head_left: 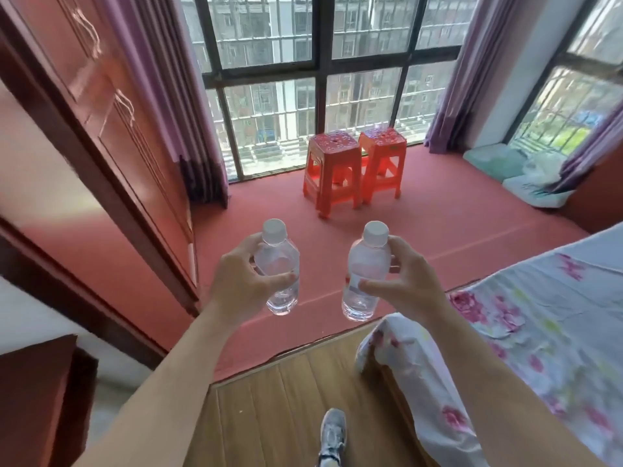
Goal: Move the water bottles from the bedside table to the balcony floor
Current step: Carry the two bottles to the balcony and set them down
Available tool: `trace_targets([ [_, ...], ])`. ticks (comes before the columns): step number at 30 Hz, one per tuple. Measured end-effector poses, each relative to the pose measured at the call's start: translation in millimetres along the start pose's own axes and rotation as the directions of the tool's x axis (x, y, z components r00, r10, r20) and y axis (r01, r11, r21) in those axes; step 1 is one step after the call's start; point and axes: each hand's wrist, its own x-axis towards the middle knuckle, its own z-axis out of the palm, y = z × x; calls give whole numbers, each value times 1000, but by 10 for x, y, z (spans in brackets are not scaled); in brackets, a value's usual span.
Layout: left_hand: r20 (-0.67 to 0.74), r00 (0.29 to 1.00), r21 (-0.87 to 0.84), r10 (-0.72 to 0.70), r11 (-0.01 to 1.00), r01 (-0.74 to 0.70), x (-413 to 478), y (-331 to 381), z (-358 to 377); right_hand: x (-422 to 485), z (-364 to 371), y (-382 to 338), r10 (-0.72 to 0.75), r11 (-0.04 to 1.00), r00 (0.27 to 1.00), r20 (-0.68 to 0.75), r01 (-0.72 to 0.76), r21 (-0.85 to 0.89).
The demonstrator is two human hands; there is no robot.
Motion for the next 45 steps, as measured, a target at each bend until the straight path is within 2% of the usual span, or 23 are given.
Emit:
trace_targets([
  [13, 6, 1000, -28, 5, 1000, -5, 2434, -198, 158, 2439, 58, 79, -10, 999, 1000, 8, 10, 33],
  [24, 167, 983, -70, 76, 995, -65, 4494, -659, 288, 3848, 436, 54, 119, 993, 980, -158, -118, 13],
  [27, 244, 962, -88, 119, 991, -100, 4967, -623, 535, 4050, 326, 91, 149, 988, 963, -225, -155, -5],
  [34, 421, 881, -190, 218, 970, -149, 5802, -329, 1479, 4441, -267, 500, 255, 958, 872, -417, -288, -17],
  [41, 493, 826, -184, 272, 961, -206, 6630, 103, 2512, 5133, -1053, 1143, 281, 953, 816, -506, -299, 47],
  [45, 496, 809, -192, 316, 948, -253, 7137, 440, 2951, 5595, -1501, 1304, 258, 960, 816, -517, -278, 39],
])
